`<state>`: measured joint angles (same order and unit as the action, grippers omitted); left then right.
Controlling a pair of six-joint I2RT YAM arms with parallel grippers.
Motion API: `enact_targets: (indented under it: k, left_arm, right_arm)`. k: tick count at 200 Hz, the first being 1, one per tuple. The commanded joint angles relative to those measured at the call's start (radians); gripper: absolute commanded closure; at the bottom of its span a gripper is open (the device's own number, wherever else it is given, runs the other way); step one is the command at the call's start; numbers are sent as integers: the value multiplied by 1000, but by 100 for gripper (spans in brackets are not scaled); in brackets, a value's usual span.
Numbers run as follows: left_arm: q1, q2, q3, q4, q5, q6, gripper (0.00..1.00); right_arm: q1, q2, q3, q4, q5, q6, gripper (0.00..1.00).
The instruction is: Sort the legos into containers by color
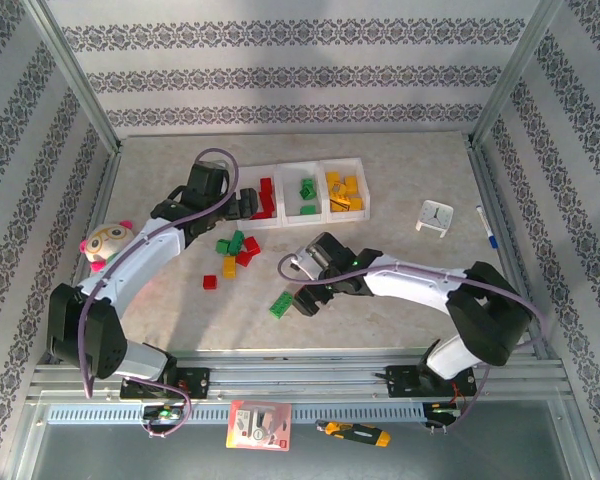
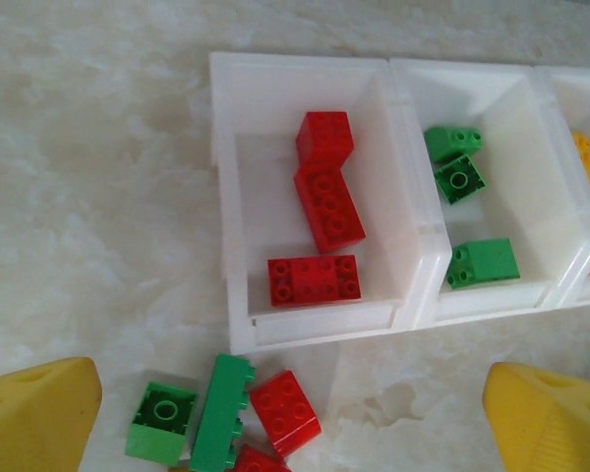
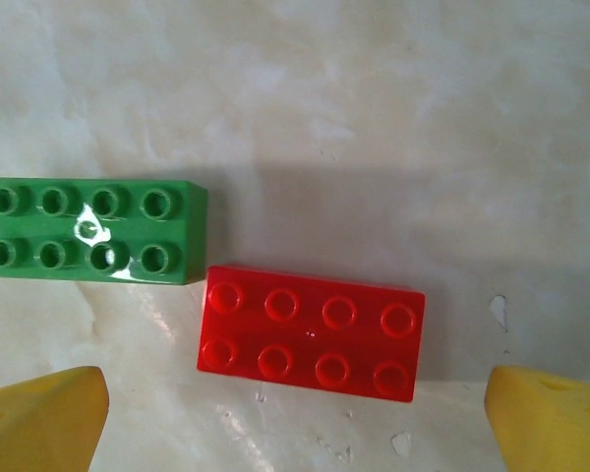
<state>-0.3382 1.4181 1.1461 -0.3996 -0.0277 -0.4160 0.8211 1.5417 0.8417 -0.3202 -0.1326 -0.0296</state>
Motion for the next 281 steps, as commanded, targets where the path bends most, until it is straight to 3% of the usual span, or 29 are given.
enact_targets:
  k: [1, 83, 138, 209, 281]
  left_arm:
    - [12, -22, -16, -13, -11, -20, 1]
    - [15, -11, -17, -8, -4, -11, 1]
    - [15, -24, -32, -8, -7, -7, 1]
    - [16, -82, -96, -13, -42, -36, 1]
    - [28, -208, -208, -75, -118, -82, 1]
  right_arm:
    - [14, 41, 29, 10, 38, 23, 2]
    - [50, 165, 100, -5, 115, 60, 4]
    - [47, 124, 102, -18, 132, 87, 34]
    - [-26, 13, 193, 32, 65, 104, 32]
    - [-130, 330, 621, 174, 26, 77, 33]
